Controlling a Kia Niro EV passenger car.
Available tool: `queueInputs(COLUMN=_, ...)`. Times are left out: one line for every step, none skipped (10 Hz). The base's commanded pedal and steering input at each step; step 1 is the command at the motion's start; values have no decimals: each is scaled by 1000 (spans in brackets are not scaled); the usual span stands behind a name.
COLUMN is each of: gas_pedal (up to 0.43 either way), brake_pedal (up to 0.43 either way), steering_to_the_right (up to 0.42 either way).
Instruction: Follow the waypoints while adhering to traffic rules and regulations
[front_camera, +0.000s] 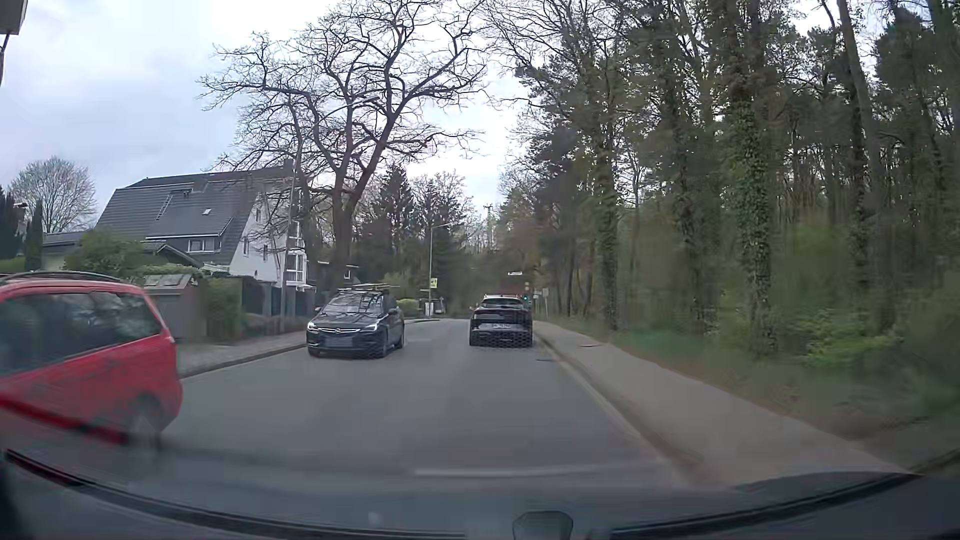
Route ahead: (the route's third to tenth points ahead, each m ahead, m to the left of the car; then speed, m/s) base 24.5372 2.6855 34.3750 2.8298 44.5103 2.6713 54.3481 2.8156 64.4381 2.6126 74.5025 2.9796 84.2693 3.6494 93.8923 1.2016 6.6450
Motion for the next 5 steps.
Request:
queueInputs(gas_pedal=110, brake_pedal=0, steering_to_the_right=-2)
queueInputs(gas_pedal=110, brake_pedal=0, steering_to_the_right=-1)
queueInputs(gas_pedal=110, brake_pedal=0, steering_to_the_right=-1)
queueInputs(gas_pedal=110, brake_pedal=0, steering_to_the_right=-1)
queueInputs(gas_pedal=110, brake_pedal=0, steering_to_the_right=-1)
